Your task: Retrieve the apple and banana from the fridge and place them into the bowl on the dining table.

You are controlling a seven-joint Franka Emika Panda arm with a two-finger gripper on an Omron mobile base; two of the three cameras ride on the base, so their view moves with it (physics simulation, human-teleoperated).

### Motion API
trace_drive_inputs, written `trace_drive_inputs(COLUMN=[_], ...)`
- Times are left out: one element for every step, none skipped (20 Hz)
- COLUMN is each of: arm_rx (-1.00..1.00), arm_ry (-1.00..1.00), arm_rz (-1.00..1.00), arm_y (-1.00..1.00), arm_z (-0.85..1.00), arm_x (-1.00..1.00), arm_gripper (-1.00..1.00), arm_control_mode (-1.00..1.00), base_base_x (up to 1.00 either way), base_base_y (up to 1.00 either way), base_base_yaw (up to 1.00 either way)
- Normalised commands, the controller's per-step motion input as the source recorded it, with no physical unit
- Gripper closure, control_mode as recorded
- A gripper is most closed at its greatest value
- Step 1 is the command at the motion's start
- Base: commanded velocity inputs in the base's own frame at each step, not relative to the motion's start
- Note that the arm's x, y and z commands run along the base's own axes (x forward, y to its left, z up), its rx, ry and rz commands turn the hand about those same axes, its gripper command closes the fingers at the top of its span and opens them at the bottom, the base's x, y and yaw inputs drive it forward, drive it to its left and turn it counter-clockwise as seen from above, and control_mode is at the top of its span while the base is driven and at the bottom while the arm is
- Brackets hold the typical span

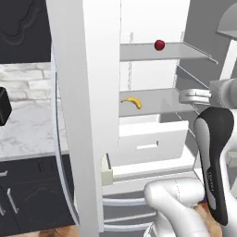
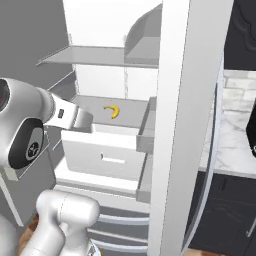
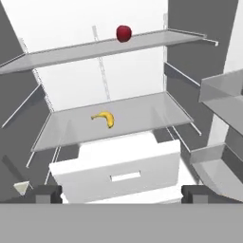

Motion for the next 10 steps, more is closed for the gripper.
trace_drive_inputs(arm_rx=[0.0, 0.0, 0.0, 0.0, 0.0, 0.0, 0.0, 0.0, 0.0, 0.0], arm_ry=[0.0, 0.0, 0.0, 0.0, 0.0, 0.0, 0.0, 0.0, 0.0, 0.0], arm_rz=[0.0, 0.0, 0.0, 0.0, 0.0, 0.0, 0.0, 0.0, 0.0, 0.0], arm_y=[0.0, 0.0, 0.0, 0.0, 0.0, 0.0, 0.0, 0.0, 0.0, 0.0], arm_z=[0.0, 0.0, 0.0, 0.0, 0.0, 0.0, 0.0, 0.0, 0.0, 0.0], arm_x=[0.0, 0.0, 0.0, 0.0, 0.0, 0.0, 0.0, 0.0, 0.0, 0.0], arm_gripper=[-1.0, -1.0, -1.0, -1.0, -1.0, -1.0, -1.0, -1.0, -1.0, -1.0], arm_control_mode=[1.0, 1.0, 1.0, 1.0, 1.0, 1.0, 1.0, 1.0, 1.0, 1.0], base_base_x=[1.0, 1.0, 1.0, 1.0, 1.0, 1.0, 1.0, 1.0, 1.0, 1.0], base_base_y=[-0.16, -0.19, -0.18, -0.21, -0.24, -0.26, -0.27, -0.28, -0.28, -0.25], base_base_yaw=[0.07, 0.07, 0.07, 0.06, 0.06, 0.06, 0.06, 0.06, 0.06, 0.06])
